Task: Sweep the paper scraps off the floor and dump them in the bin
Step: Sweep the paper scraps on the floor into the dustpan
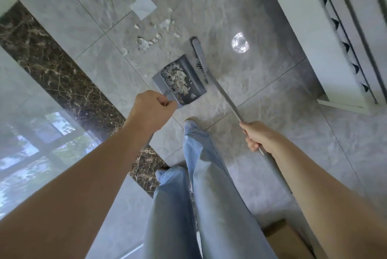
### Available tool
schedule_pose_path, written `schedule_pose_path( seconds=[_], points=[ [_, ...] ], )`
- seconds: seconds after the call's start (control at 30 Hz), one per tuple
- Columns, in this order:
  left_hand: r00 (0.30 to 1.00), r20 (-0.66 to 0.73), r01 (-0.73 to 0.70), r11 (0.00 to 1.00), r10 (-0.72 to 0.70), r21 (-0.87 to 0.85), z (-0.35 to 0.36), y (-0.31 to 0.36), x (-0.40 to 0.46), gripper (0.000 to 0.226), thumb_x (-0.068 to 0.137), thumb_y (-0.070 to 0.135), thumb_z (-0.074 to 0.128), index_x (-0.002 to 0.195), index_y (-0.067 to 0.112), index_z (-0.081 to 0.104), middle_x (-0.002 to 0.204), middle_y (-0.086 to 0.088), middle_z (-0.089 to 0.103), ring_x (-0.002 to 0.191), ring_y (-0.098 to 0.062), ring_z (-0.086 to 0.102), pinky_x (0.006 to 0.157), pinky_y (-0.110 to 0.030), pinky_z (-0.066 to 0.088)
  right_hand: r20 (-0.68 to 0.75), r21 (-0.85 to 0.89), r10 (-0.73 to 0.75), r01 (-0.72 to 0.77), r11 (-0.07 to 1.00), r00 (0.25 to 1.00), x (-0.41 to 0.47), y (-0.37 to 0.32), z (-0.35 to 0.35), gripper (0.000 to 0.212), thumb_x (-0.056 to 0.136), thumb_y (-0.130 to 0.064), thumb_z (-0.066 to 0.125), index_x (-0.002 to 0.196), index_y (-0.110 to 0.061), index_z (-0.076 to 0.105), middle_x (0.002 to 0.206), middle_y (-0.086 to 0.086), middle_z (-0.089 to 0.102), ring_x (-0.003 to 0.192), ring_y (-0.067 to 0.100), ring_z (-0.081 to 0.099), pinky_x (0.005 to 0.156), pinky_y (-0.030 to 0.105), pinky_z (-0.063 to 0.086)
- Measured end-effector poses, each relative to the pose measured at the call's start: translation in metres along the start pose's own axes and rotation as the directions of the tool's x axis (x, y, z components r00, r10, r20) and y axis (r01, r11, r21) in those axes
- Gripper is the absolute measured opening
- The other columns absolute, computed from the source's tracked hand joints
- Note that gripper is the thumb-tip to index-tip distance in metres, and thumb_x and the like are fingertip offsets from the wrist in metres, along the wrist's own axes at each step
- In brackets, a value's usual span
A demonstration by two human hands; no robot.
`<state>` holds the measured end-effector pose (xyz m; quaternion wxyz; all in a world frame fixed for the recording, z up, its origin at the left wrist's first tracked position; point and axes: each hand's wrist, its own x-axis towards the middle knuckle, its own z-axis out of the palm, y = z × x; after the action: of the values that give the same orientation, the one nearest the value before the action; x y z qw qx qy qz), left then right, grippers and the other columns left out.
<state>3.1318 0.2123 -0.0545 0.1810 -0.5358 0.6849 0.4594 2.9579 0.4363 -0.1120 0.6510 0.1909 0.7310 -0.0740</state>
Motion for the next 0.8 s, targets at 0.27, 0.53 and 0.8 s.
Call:
schedule_pose_path(
  seconds=[0.27, 0.53, 0.8],
  points=[
    [1.0, 0.013, 0.007, 1.0, -0.007, -0.009, 0.006, 0.008, 0.004, 0.036, 0.084, 0.017, 0.056, 0.056, 0.012, 0.034, 0.052, -0.002, 0.025, 0.045, -0.019, 0.028, 0.045, -0.027, 0.04, -0.256, 0.047, 0.166, -0.16, 0.986, 0.952, 0.035, -0.038, -0.032, 0.031, 0.101, -0.016, 0.029, 0.074, -0.007, 0.042, 0.056, 0.005, 0.036, 0.032, 0.016, 0.035, 0.028, 0.008, 0.025],
    [1.0, -0.006, 0.026, 0.999, -0.026, 0.028, 0.001, 0.005, 0.0, 0.04, 0.086, 0.018, 0.057, 0.055, 0.013, 0.033, 0.05, 0.0, 0.025, 0.036, -0.015, 0.027, 0.04, -0.02, 0.036, 0.02, 0.072, 0.07, -0.071, 0.995, 0.997, -0.002, -0.01, 0.026, 0.032, 0.102, -0.03, 0.034, 0.079, -0.01, 0.041, 0.051, -0.002, 0.028, 0.035, 0.01, 0.024, 0.032, 0.018, 0.022],
    [1.0, 0.005, 0.014, 1.0, -0.014, -0.003, 0.007, 0.002, 0.001, 0.033, 0.087, 0.02, 0.055, 0.06, 0.009, 0.039, 0.051, -0.003, 0.028, 0.048, -0.02, 0.034, 0.048, -0.028, 0.041, -0.174, 0.026, 0.132, -0.129, 0.991, 0.976, 0.011, -0.022, 0.021, 0.036, 0.101, -0.026, 0.035, 0.068, -0.011, 0.04, 0.049, 0.002, 0.035, 0.039, 0.014, 0.03, 0.032, 0.016, 0.025]
  ],
)
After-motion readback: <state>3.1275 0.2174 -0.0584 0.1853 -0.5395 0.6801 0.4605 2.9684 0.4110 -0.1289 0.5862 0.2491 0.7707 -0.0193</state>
